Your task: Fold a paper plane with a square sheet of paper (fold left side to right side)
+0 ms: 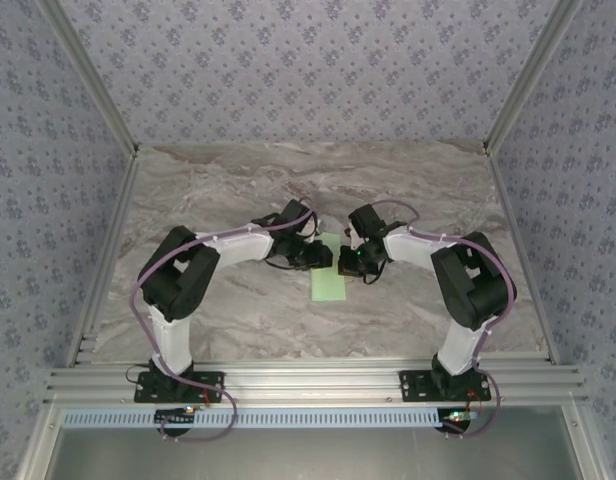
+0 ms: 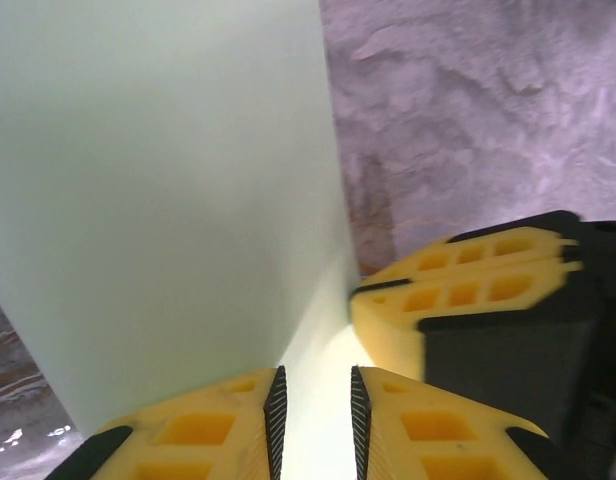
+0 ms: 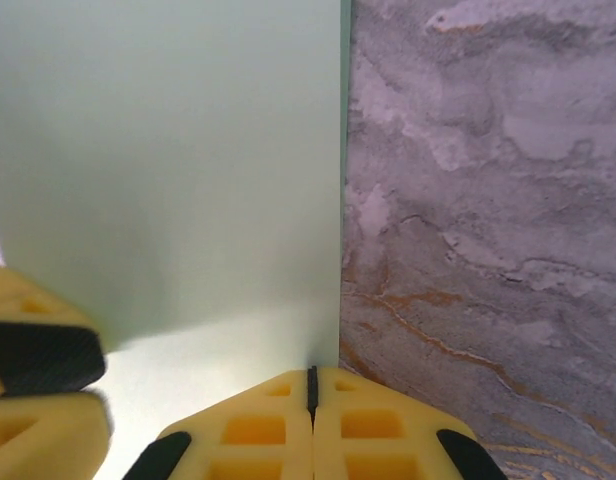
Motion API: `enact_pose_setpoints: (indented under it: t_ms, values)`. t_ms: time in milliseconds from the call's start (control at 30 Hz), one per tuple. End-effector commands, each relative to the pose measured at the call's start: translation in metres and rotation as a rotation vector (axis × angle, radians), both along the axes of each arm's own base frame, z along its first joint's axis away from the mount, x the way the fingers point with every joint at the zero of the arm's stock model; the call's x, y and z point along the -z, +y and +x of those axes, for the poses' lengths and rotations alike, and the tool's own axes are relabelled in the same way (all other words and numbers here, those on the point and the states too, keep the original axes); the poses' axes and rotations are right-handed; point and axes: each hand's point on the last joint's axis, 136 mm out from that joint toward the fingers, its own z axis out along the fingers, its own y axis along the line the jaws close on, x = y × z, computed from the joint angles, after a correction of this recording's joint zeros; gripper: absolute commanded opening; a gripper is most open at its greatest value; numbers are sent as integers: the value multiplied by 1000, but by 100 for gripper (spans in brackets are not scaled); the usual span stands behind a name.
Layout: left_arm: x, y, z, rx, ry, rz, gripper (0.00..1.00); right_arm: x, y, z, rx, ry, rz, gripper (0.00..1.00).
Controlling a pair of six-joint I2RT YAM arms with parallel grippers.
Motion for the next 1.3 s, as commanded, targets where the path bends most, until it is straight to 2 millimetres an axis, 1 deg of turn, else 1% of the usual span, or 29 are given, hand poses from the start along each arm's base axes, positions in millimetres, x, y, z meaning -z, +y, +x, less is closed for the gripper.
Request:
enact_pose_setpoints:
  t_ms: [0, 133, 267, 367, 500, 567, 667, 733, 833, 900, 1000, 1100, 1167, 1267]
  values:
    - [26, 15, -8, -1, 31, 67, 25, 33, -23, -22, -8, 90, -139, 6]
    - [38, 27, -10, -18, 46, 95, 25, 35, -24, -23, -12, 94, -149, 7]
    - [41, 41, -9, -40, 47, 112, 25, 36, -26, -25, -17, 100, -157, 7]
    - [37, 53, -5, -61, 42, 111, 24, 36, -26, -25, -19, 101, -158, 6]
    - [20, 64, 0, -74, 12, 98, 24, 36, -25, -25, -22, 99, -155, 6]
    - [8, 63, 2, -70, -10, 81, 24, 36, -25, -25, -20, 100, -153, 6]
    - [-13, 52, 4, -56, -39, 10, 24, 35, -24, -25, -21, 97, -150, 6]
    - [-26, 42, 4, -43, -62, -41, 24, 35, -24, -25, -21, 97, -151, 6]
    - [-39, 23, 4, -17, -80, -101, 24, 35, -24, -25, -22, 99, -151, 6]
    - [-37, 12, 3, -2, -74, -116, 24, 35, -23, -26, -23, 98, -151, 6]
    - [-22, 2, 7, -1, -53, -97, 24, 35, -22, -26, -24, 98, -149, 6]
    - [-4, 1, 11, -10, -35, -61, 24, 33, -20, -26, -29, 95, -139, 6]
    - [6, 1, 9, -9, -19, -40, 23, 31, -18, -25, -30, 89, -122, 6]
    - [16, 1, 2, 0, 0, -18, 23, 22, -9, -20, -36, 50, -71, 6]
